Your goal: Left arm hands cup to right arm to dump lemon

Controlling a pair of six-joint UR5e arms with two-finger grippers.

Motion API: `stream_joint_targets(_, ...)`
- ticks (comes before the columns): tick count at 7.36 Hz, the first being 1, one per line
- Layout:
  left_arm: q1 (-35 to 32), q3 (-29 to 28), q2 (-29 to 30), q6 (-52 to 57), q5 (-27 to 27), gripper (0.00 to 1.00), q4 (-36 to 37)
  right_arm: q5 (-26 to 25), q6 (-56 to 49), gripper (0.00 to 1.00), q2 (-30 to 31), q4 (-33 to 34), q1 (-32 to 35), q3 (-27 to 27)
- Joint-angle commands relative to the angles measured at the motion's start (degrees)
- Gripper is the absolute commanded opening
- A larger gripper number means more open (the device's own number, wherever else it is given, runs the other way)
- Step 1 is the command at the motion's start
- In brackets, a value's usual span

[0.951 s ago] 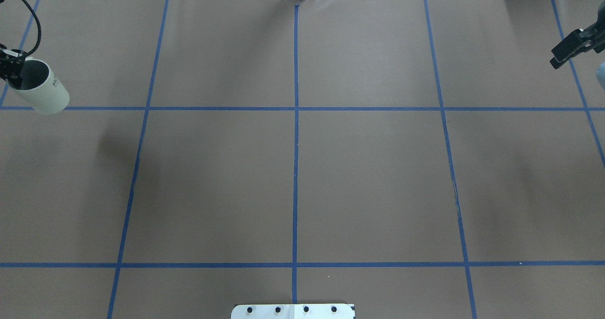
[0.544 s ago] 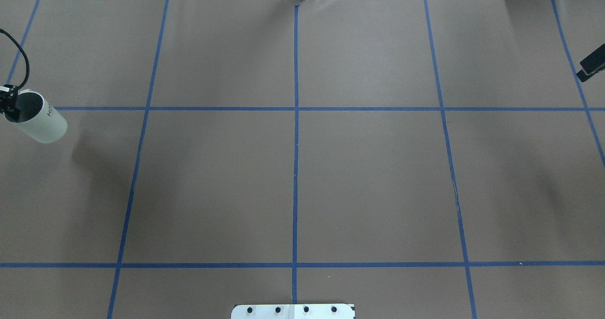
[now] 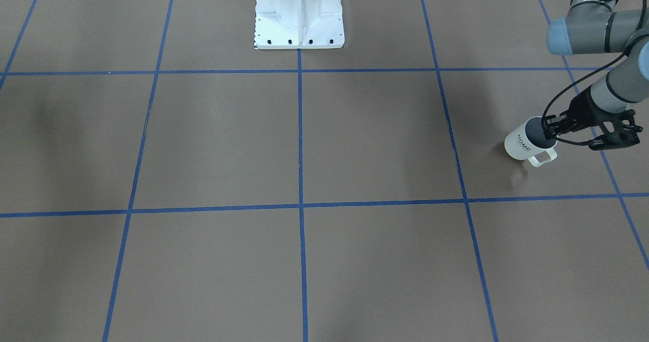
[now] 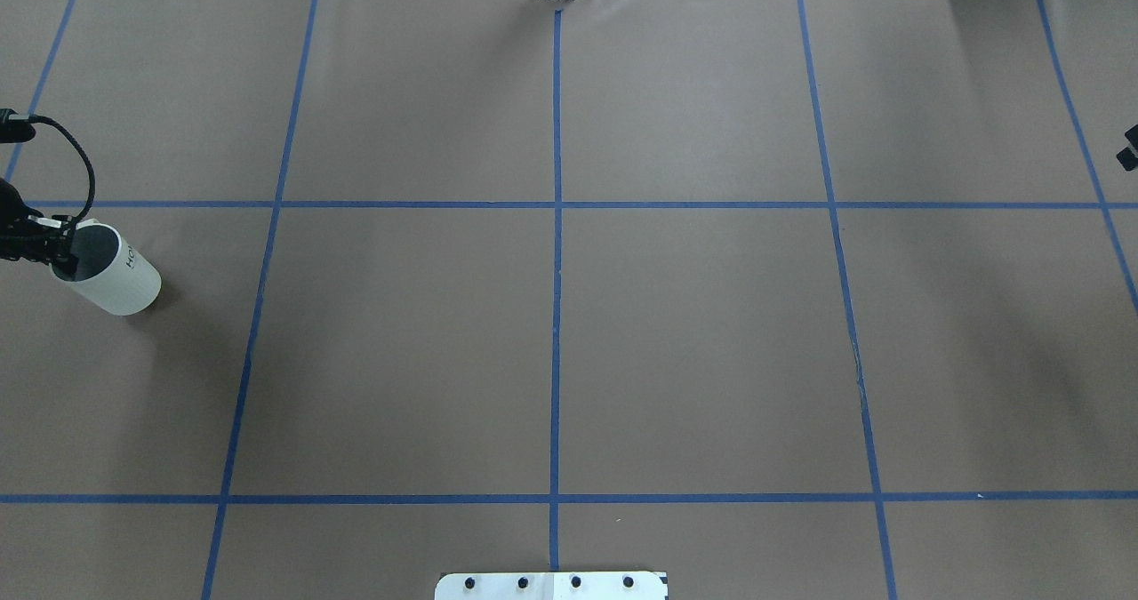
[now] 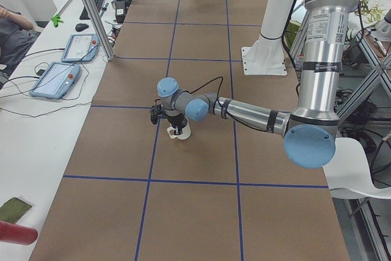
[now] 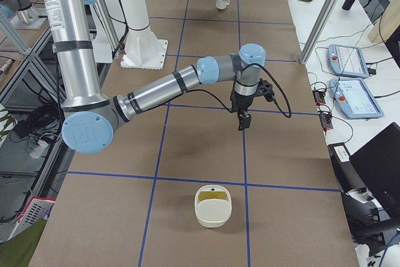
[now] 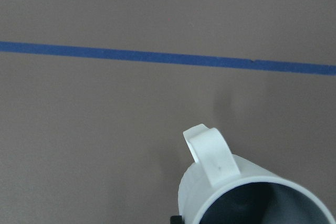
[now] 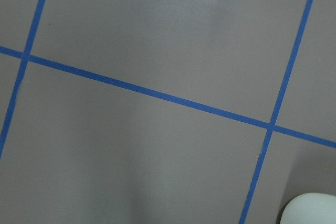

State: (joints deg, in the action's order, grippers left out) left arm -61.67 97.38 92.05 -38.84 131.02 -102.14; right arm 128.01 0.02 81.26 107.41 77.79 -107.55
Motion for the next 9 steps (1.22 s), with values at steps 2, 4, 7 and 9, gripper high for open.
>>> stream_joint_targets(2,-0.6,6.5,-5.2,3.7,-0.1,1.0,0.4,-0.8,0.1,1.0,1.9,-0.6,0.3,-0.4)
stream_joint_targets(4,-3.5,10.5,-7.8,11.6,0.2,1.0,1.1,-0.9,-0.1,1.0,4.2,-0.9,0.6,1.1)
stream_joint_targets(7,-13.9,3.0,-0.5,29.6,0.5,1.0,7.9,4.3,-0.2,1.0,6.0,-0.9,5.4,3.5)
stream_joint_targets(9,-21.7,-7.9,5.3,35.1,2.5,1.0,8.1,7.9,-0.7,1.0,11.5,-6.1,8.6,3.3)
